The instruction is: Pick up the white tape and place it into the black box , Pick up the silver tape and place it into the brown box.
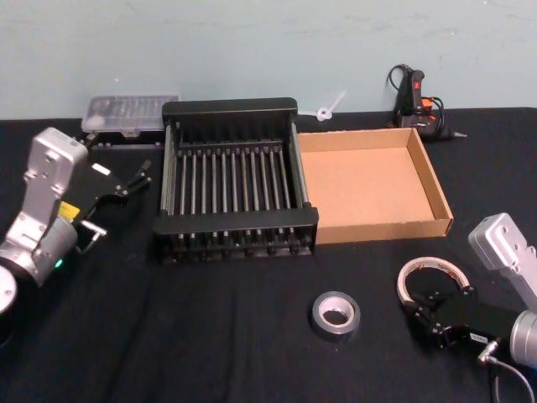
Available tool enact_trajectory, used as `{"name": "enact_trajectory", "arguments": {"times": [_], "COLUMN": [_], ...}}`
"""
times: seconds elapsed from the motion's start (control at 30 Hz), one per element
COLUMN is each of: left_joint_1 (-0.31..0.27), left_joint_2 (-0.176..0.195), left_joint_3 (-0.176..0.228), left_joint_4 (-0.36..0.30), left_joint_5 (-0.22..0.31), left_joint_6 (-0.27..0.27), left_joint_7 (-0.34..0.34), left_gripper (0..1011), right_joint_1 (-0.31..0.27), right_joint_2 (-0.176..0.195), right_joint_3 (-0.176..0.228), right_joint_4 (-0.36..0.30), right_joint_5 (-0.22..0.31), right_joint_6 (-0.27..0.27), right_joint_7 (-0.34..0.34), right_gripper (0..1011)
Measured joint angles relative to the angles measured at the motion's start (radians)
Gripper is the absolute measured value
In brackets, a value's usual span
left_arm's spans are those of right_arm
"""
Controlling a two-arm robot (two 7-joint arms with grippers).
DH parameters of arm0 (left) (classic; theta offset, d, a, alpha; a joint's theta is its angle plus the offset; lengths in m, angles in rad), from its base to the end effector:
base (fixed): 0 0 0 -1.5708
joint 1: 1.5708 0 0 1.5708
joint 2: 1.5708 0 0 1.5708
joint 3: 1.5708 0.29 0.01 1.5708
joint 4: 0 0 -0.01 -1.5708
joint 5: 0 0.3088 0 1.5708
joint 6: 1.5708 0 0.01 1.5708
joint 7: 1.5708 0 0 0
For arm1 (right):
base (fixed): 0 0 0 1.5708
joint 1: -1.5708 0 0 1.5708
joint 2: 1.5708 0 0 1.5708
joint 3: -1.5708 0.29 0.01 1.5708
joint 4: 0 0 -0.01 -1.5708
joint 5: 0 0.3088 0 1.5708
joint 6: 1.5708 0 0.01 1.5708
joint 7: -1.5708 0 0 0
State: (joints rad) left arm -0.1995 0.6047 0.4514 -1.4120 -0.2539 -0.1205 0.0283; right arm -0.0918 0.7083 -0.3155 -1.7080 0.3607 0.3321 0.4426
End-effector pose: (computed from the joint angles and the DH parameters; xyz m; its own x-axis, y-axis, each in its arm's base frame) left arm 0.3581 0.0827 -0.3023 0.2923 0.8803 0.3738 -0.9553 0.2873 0.0703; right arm 0.2851 -0.0908 -0.2911 0.6933 -0.7195 0.0395 0.6162 0.5636 -0.5501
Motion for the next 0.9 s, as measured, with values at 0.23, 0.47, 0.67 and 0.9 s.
{"name": "enact_trajectory", "arguments": {"times": [0.23, 0.47, 0.67, 0.9], "left_joint_1": [0.000, 0.000, 0.000, 0.000], "left_joint_2": [0.000, 0.000, 0.000, 0.000], "left_joint_3": [0.000, 0.000, 0.000, 0.000], "left_joint_4": [0.000, 0.000, 0.000, 0.000], "left_joint_5": [0.000, 0.000, 0.000, 0.000], "left_joint_6": [0.000, 0.000, 0.000, 0.000], "left_joint_7": [0.000, 0.000, 0.000, 0.000], "left_gripper": [1001, 1001, 1001, 1001], "right_joint_1": [0.000, -0.008, -0.013, -0.018], "right_joint_2": [0.000, -0.006, -0.005, 0.000], "right_joint_3": [0.000, 0.021, 0.037, 0.049], "right_joint_4": [0.000, -0.010, -0.029, -0.059], "right_joint_5": [0.000, 0.010, 0.018, 0.017], "right_joint_6": [0.000, 0.004, -0.006, -0.043], "right_joint_7": [0.000, -0.018, -0.022, -0.022], "right_gripper": [98, 98, 98, 98]}}
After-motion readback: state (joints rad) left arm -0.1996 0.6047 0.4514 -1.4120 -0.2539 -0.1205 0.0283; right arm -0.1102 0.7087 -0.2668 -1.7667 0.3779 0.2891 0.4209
